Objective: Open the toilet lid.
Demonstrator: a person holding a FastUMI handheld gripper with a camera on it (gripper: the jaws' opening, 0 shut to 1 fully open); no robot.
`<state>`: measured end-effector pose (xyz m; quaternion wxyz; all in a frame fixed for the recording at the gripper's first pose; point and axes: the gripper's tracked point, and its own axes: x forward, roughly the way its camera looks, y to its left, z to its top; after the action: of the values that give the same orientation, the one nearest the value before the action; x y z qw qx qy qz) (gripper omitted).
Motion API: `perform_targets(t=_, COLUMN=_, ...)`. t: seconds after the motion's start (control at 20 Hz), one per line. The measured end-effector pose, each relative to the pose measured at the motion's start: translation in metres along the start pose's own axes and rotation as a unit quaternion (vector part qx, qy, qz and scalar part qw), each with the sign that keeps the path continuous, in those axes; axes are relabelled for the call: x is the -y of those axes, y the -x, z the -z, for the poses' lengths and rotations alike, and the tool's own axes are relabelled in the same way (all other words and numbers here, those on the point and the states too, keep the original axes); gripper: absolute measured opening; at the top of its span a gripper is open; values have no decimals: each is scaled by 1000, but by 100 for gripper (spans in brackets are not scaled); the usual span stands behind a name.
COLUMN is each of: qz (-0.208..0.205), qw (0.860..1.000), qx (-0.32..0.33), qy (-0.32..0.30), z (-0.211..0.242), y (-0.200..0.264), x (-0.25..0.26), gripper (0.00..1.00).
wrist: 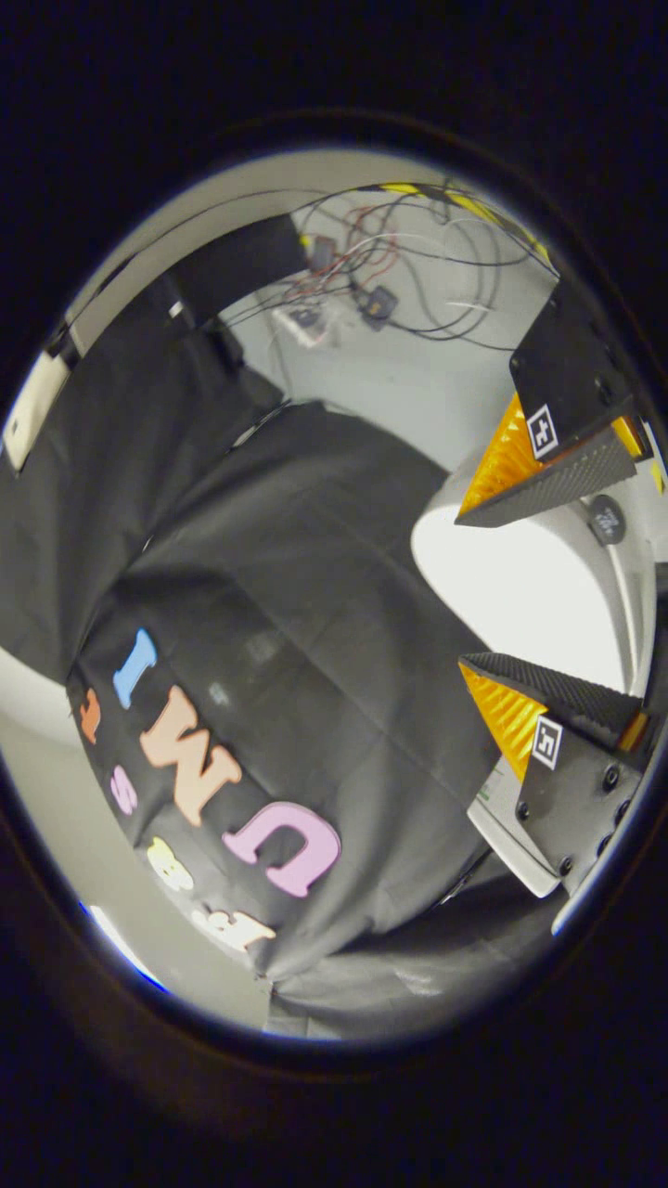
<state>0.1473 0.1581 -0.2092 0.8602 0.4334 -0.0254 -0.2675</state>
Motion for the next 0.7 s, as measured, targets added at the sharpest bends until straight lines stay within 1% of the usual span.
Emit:
perform_targets(t=0.1, qz=28, qw=999, qx=-12, qy=-39, z=27, y=5, x=20, gripper=85)
perform_targets(t=0.15, qz=51, qw=997, qx=-23, qy=-54, z=41, y=9, x=31, gripper=82)
perform_targets(t=0.2, qz=62, qw=995, qx=-33, qy=-65, z=53, y=8, x=37, gripper=78)
perform_targets(t=0.4, qz=68, qw=990, qx=-56, qy=-107, z=85, y=5, x=48, gripper=65)
perform_targets(t=0.55, qz=69, qw=987, qx=-67, qy=-128, z=101, y=1, x=50, gripper=64)
perform_targets(t=0.6, qz=82, qw=985, qx=-79, qy=-130, z=109, y=-1, x=55, gripper=56)
perform_targets(t=0.65, qz=80, qw=984, qx=-94, qy=-130, z=115, y=1, x=56, gripper=48)
perform_targets(t=0.7, qz=75, qw=983, qx=-91, qy=-137, z=113, y=-1, x=51, gripper=40)
